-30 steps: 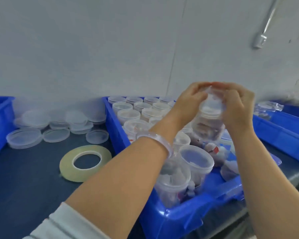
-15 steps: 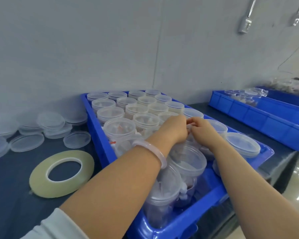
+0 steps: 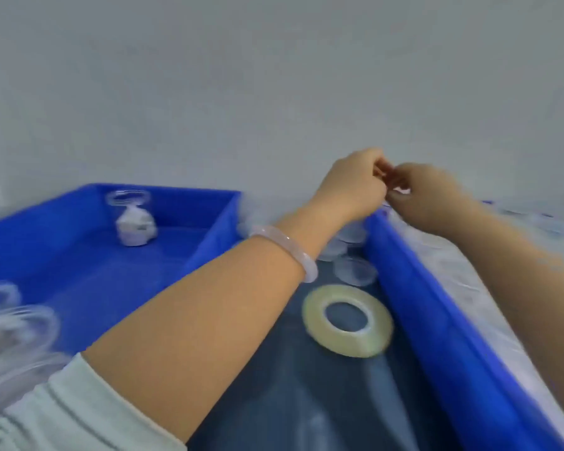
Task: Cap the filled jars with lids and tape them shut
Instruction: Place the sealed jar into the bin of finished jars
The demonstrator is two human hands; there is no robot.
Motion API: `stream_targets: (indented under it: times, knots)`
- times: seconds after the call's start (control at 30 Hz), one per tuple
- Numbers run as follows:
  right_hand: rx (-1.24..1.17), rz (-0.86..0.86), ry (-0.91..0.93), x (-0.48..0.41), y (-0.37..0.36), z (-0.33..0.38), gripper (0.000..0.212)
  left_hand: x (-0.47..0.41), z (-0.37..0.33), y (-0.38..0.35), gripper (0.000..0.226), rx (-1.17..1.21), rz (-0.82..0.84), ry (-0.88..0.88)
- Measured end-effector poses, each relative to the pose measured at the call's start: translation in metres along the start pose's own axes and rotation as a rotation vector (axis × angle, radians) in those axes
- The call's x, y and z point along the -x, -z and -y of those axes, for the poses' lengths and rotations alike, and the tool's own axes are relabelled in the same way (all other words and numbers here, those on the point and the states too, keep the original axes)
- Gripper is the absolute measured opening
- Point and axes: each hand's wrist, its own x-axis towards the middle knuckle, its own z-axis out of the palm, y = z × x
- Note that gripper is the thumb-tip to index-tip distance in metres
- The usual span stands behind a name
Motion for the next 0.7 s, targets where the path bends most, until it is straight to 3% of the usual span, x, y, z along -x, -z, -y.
stream_targets:
  times: [0.13,0.3,0.47,0.6,0.7]
  knots:
    - [-0.215,0.163,0.167,-0.030,-0.095,0.111,0.030,0.025,0.087,0.093,0.022,-0.239,-0.165,0.237]
    - [-0.299,0.396,0.299,-0.045,-0.186,0.217,0.033,0.044,0.189,0.167,0.025,-0.507,-0.202,0.603]
    - [-0.246,0.532,0.266,-0.063,-0.232,0.245,0.027,0.034,0.245,0.190,0.047,-0.594,-0.134,0.942]
    - [-0.229,0.546,0.221,-0.076,-0.257,0.244,0.039,0.019,0.288,0.192,0.074,-0.638,-0.066,1.029]
    - [-0.302,0.530,0.245,-0.079,-0.267,0.244,0.036,0.006,0.312,0.199,0.081,-0.679,-0.023,1.026]
